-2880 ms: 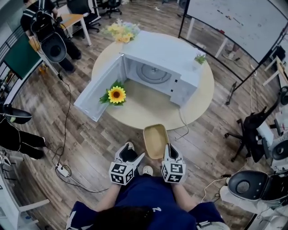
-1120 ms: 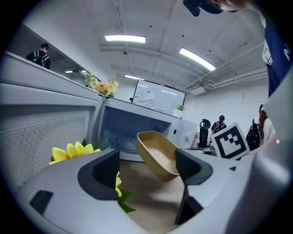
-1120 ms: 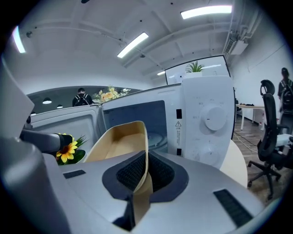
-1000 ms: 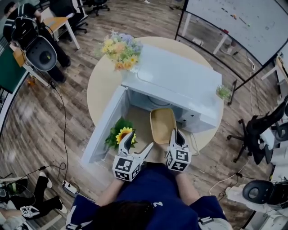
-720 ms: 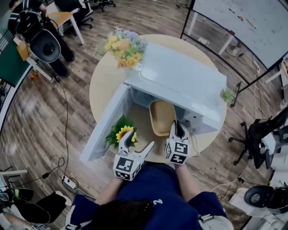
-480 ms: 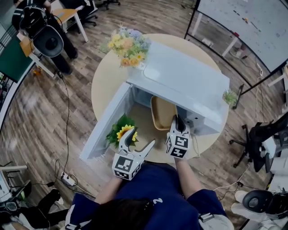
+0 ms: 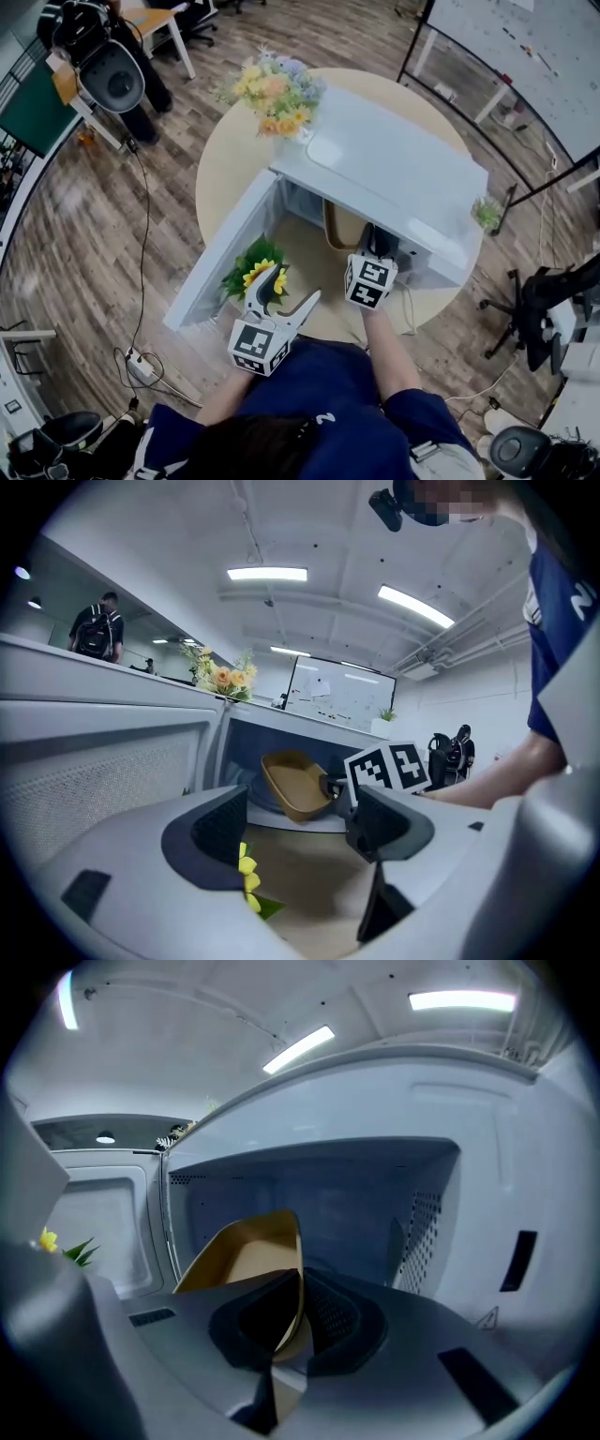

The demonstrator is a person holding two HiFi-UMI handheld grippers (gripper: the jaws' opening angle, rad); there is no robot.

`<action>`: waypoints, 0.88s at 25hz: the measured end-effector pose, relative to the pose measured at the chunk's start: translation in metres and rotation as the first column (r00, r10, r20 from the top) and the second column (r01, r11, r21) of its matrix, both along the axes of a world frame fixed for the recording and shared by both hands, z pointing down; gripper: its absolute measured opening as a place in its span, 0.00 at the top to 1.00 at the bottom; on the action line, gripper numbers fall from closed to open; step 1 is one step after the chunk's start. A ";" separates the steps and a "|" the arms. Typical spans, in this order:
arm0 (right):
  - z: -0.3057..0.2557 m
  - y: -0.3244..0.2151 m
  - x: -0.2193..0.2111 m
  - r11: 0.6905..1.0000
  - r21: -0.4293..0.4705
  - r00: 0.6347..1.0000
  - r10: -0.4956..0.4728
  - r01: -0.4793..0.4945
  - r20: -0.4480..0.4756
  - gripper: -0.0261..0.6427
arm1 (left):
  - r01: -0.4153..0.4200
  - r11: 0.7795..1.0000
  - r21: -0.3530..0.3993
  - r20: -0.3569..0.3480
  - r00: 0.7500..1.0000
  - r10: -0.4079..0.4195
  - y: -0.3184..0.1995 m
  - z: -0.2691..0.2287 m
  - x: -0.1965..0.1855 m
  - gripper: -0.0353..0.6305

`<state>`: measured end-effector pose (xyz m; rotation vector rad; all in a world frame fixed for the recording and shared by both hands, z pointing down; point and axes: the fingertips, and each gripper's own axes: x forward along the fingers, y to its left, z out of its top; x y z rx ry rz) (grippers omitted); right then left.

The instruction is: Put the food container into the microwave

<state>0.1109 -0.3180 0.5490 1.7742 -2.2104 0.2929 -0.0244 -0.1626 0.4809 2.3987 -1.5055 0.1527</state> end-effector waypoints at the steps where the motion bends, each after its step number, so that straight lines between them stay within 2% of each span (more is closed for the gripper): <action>1: -0.001 -0.004 -0.002 1.000 0.006 1.000 -0.003 0.003 -0.002 0.92 | 0.004 1.000 -0.001 -0.001 1.000 -0.004 0.000 0.000 -0.001 0.40; 6: 0.005 -0.027 -0.006 1.000 0.023 1.000 0.022 -0.022 -0.006 0.92 | 0.007 1.000 -0.014 0.005 1.000 -0.007 -0.002 0.004 -0.001 0.40; 14: 0.017 -0.049 -0.001 0.997 -0.011 0.997 0.070 -0.070 -0.029 0.92 | 0.022 0.999 -0.028 0.006 1.000 -0.022 -0.005 0.006 -0.004 0.40; 22: 0.021 -0.061 -0.002 0.997 0.006 0.993 0.080 -0.080 -0.081 0.92 | 0.011 0.999 -0.038 -0.010 1.000 -0.011 -0.005 0.009 -0.004 0.40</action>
